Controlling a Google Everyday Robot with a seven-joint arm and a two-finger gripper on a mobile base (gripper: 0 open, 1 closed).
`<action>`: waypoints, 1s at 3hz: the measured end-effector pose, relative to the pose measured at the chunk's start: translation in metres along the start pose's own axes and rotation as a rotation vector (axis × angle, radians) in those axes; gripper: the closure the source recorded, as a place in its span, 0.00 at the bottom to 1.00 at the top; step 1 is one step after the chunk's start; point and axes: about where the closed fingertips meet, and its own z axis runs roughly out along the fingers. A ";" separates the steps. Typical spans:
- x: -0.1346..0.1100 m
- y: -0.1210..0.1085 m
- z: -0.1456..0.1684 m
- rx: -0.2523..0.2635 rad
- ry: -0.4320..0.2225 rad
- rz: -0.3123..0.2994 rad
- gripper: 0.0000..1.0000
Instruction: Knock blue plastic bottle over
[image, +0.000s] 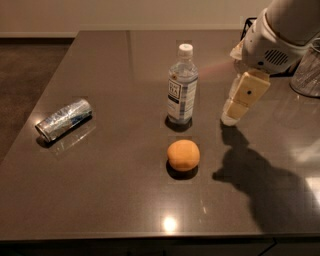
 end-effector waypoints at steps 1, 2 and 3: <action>-0.010 -0.007 0.017 -0.009 -0.038 0.027 0.00; -0.023 -0.015 0.034 -0.014 -0.080 0.046 0.00; -0.035 -0.026 0.050 -0.013 -0.130 0.072 0.00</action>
Offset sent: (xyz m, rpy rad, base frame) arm 0.0506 0.0423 -0.0334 0.1524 -0.0047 -0.0288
